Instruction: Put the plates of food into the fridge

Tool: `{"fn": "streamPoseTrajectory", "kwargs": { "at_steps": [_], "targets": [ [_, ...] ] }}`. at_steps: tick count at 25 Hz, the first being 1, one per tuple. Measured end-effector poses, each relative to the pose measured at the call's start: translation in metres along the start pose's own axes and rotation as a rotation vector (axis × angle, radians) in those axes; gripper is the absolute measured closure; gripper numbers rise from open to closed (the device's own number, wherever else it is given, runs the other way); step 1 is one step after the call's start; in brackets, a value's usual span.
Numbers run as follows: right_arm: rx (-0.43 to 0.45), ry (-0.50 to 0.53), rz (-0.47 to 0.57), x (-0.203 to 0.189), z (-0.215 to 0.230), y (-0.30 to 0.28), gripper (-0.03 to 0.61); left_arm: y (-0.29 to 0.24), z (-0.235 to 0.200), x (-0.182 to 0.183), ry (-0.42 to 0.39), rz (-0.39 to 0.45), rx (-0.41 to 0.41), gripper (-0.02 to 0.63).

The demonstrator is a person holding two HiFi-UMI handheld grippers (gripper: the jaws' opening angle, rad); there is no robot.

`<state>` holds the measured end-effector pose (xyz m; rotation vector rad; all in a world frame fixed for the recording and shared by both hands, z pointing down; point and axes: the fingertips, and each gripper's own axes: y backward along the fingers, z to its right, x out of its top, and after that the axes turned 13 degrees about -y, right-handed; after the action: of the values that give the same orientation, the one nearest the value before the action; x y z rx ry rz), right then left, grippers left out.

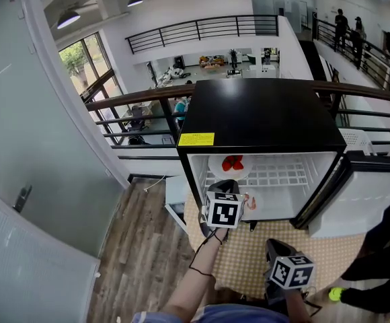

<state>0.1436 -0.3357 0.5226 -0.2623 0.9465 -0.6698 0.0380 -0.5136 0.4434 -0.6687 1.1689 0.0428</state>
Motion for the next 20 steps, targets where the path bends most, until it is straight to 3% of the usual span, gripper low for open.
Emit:
{"fn": "streamPoseTrajectory", "kwargs": {
  "at_steps": [9, 13, 20],
  "targets": [
    [-0.005, -0.004, 0.011, 0.002, -0.003, -0.001, 0.563, 0.011, 0.011, 0.001, 0.082, 0.046, -0.085, 0.601],
    [0.001, 0.003, 0.019, 0.001, -0.010, 0.000, 0.563, 0.023, 0.027, -0.020, 0.118, 0.052, -0.140, 0.601],
    [-0.003, 0.012, 0.025, -0.009, -0.025, 0.003, 0.563, 0.044, 0.047, -0.053, 0.107, 0.038, -0.214, 0.601]
  ]
}}
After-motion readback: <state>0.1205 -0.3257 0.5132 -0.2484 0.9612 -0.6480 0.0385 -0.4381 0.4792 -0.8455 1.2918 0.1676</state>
